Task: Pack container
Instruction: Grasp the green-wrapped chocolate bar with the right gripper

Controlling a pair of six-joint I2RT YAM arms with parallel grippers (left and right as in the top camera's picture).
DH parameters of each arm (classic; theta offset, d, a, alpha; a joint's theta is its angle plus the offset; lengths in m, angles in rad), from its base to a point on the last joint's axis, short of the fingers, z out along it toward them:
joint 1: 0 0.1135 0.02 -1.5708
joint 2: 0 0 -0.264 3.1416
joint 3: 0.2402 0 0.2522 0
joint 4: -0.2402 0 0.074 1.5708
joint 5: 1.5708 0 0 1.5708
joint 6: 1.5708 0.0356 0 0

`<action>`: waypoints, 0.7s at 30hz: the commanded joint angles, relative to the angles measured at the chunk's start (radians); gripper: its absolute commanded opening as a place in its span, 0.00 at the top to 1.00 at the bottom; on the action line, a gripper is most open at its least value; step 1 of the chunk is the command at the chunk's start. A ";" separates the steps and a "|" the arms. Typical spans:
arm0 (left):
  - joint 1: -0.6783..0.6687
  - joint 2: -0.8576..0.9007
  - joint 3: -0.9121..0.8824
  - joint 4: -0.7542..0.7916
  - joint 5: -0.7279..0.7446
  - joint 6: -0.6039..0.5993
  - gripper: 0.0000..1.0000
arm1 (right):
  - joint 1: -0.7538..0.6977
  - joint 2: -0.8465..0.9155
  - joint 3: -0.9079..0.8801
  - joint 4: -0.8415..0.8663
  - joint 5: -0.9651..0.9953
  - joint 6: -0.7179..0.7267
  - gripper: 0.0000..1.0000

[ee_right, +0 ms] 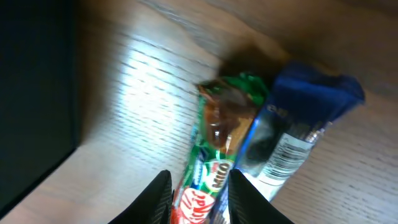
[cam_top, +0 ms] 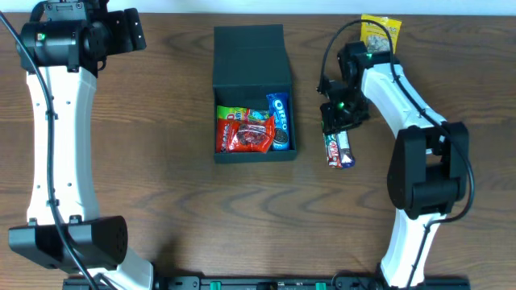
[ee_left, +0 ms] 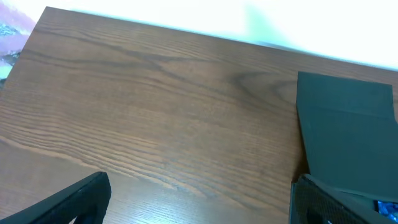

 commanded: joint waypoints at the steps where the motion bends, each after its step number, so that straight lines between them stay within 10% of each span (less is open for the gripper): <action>1: 0.002 -0.019 0.030 0.001 0.002 0.014 0.05 | 0.016 -0.003 -0.027 0.012 0.035 0.056 0.70; 15: 0.002 -0.019 0.030 0.004 0.001 0.014 0.05 | 0.047 -0.003 -0.113 0.099 0.041 0.071 0.63; 21: 0.002 -0.019 0.030 0.005 0.001 0.014 0.05 | 0.063 -0.003 -0.117 0.146 0.067 0.071 0.75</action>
